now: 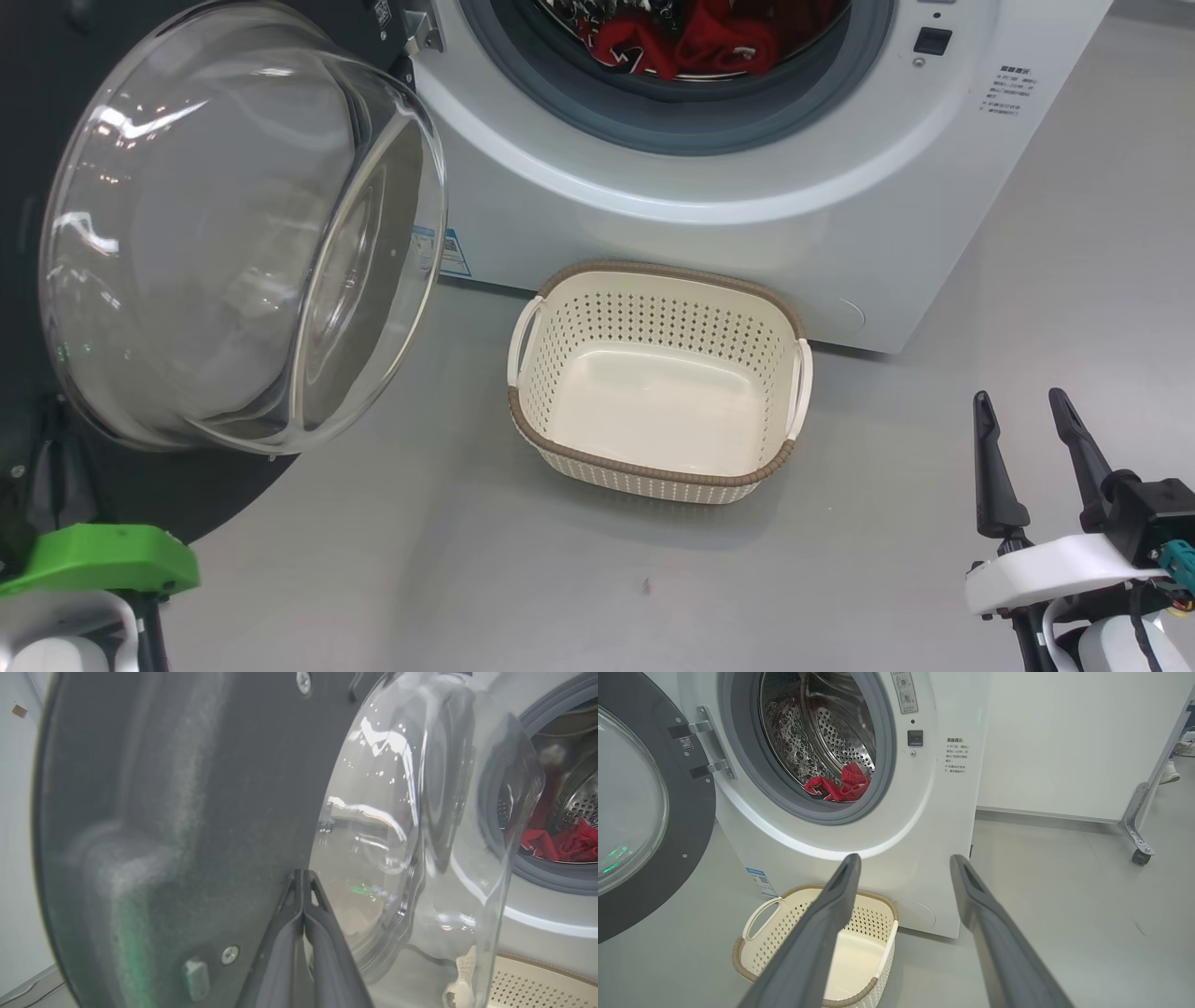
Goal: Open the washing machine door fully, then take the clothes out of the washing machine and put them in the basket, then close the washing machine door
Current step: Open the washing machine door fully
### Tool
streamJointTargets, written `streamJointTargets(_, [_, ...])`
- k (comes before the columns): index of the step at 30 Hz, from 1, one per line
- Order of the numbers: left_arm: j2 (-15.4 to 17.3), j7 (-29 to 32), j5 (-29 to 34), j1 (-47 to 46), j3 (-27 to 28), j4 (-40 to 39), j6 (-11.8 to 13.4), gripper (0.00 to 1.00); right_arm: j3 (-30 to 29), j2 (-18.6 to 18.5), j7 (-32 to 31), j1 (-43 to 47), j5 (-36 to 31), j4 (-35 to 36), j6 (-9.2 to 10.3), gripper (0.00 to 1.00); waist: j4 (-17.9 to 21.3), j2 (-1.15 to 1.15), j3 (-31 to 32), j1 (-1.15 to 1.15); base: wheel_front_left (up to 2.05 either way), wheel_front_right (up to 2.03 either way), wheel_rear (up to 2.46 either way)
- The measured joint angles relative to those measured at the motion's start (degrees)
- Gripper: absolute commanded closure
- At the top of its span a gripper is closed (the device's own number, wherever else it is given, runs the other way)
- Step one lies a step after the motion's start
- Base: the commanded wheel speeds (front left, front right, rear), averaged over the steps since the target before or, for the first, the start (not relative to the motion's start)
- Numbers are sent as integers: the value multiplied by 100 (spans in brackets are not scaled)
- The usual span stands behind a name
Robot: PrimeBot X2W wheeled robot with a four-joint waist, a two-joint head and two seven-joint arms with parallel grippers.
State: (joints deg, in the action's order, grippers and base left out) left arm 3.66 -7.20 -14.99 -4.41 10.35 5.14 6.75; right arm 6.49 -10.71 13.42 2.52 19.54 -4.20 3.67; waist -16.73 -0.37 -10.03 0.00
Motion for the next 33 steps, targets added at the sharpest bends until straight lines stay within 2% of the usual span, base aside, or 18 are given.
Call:
streamJointTargets(17, [68, -137, 109, -311, 370, 525, 1, 100, -1, 4, 0, 2, 9, -103, -1, 0, 70, 0, 128, 0, 0, 0, 0])
streamJointTargets(25, [20, -404, 246, -243, 135, 257, 2, 100, -25, 5, 0, 2, 9, -96, 0, 0, 108, 0, 208, 0, 0, 0, 0])
streamJointTargets(33, [-62, -504, 404, 176, -410, -248, -65, 100, -49, 34, 1, 5, 9, -92, 1, 0, 175, 0, 340, 0, 0, 0, 0])
